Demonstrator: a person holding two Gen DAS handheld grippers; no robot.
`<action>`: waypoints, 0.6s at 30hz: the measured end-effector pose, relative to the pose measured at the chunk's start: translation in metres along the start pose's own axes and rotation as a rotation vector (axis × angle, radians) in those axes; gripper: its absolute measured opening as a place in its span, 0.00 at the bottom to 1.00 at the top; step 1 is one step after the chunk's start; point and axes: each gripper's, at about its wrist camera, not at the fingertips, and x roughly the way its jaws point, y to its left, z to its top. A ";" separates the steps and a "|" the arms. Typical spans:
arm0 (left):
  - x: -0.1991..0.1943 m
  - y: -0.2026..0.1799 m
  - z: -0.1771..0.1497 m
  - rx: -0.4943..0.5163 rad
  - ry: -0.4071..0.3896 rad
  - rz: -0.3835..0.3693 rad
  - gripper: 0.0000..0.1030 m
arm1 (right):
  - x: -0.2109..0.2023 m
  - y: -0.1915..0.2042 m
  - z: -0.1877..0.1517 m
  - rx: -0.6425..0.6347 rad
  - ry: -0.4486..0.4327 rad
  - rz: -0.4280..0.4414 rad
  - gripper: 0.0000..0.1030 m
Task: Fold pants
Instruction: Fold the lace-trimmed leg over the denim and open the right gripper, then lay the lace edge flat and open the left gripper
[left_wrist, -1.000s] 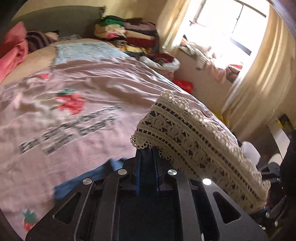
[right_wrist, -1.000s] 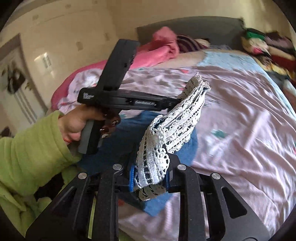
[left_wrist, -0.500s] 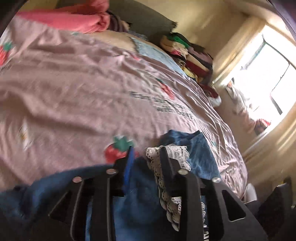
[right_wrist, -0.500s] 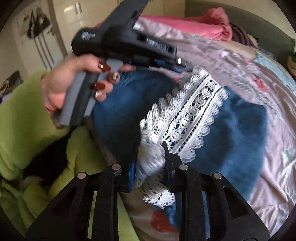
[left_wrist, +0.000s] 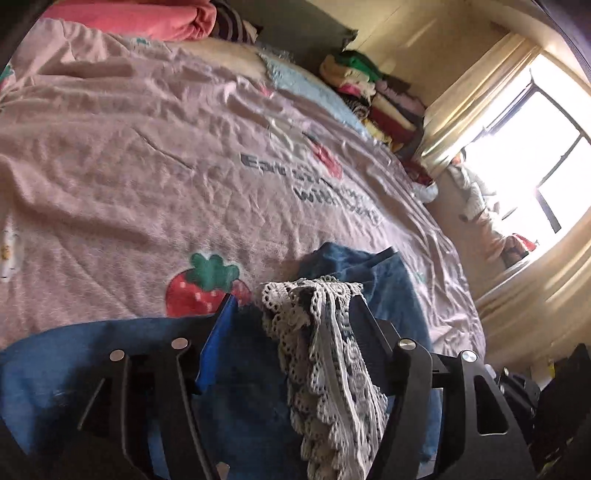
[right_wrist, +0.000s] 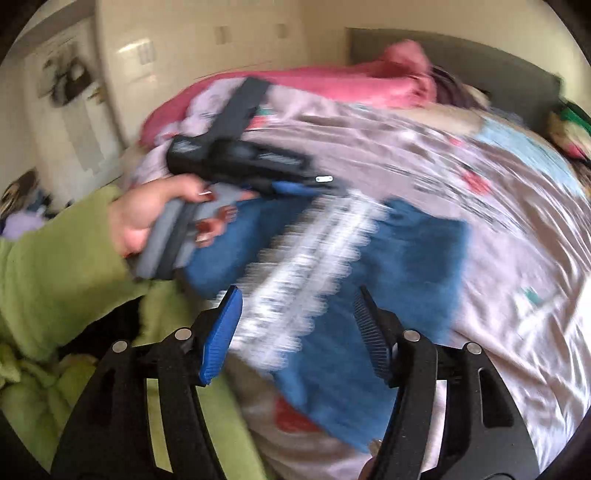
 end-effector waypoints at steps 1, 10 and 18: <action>0.005 -0.004 0.001 0.012 0.007 0.012 0.47 | 0.002 -0.006 -0.002 0.012 0.004 -0.010 0.54; 0.002 -0.011 0.013 0.044 -0.049 0.068 0.20 | 0.045 -0.033 -0.013 0.036 0.111 -0.115 0.55; -0.020 -0.001 0.003 0.016 -0.086 0.131 0.45 | 0.046 -0.031 -0.018 0.057 0.098 -0.092 0.62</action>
